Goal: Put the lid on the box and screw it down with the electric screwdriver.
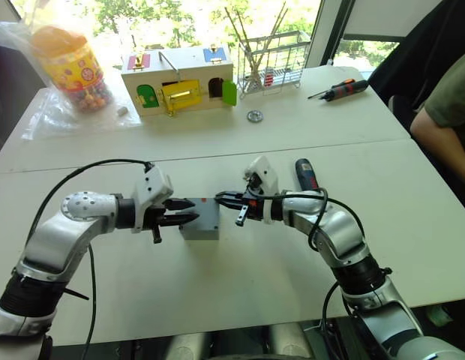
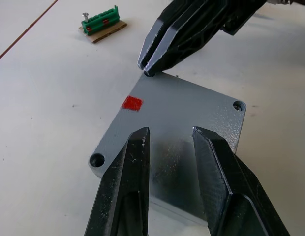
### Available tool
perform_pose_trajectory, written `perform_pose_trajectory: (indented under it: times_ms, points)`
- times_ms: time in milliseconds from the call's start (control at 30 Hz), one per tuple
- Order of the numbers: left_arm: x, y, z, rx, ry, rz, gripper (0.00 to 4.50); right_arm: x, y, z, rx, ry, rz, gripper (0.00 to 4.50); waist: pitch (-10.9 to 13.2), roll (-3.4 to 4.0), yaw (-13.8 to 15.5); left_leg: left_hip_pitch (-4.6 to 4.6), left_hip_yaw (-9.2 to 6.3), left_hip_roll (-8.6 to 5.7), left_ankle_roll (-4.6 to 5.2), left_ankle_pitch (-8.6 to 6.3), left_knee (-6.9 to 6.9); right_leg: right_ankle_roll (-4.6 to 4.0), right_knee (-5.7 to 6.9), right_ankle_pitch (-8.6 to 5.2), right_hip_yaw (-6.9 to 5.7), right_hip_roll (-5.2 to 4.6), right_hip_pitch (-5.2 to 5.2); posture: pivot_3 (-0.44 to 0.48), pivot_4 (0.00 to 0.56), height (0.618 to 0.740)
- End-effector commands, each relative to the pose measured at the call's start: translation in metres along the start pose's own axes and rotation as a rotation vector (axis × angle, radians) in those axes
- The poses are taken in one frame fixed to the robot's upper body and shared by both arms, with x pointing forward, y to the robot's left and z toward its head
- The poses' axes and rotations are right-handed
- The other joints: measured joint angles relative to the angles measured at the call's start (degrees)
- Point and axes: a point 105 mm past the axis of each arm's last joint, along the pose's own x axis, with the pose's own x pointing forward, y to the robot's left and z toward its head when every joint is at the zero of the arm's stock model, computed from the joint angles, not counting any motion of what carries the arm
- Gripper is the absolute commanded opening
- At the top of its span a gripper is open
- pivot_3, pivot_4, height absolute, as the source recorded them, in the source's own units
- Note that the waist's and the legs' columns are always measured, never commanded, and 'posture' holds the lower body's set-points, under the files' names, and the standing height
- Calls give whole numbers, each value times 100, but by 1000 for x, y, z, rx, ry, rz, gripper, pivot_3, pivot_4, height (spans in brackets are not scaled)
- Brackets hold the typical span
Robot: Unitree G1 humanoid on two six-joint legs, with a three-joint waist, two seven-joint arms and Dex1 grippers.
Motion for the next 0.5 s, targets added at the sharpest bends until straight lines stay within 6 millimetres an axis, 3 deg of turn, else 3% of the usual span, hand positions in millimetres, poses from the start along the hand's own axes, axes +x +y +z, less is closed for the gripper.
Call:
perform_pose_trajectory:
  times_ms: [33,133,200,300,500]
  points:
    - [-5,5,13,18,-38,18,1360,2,5,12,-51,-31,29,1855,0,0,-5,0,0,0,0,0,0,0,0,0,0,0,0,0,150,740]
    - [-5,5,17,17,-56,18,1360,-1,0,19,-72,-46,3,3385,0,0,-8,0,0,0,0,0,0,0,0,0,0,0,-1,0,150,740]
    - [-3,5,20,13,-74,14,1360,-6,-8,26,-85,-62,-28,4097,0,0,2,0,0,0,0,0,0,0,0,0,0,0,0,0,150,740]
    - [3,-1,24,-4,-91,-25,1360,-26,-25,47,-67,-99,-103,4097,0,0,11,0,0,-2,0,0,4,0,0,0,-1,-1,2,0,150,740]
    - [18,-9,55,42,-197,-105,1360,-96,-67,85,-109,6,-220,4097,1,0,42,-3,-1,-8,2,-1,9,0,-3,0,-4,-5,8,0,150,740]
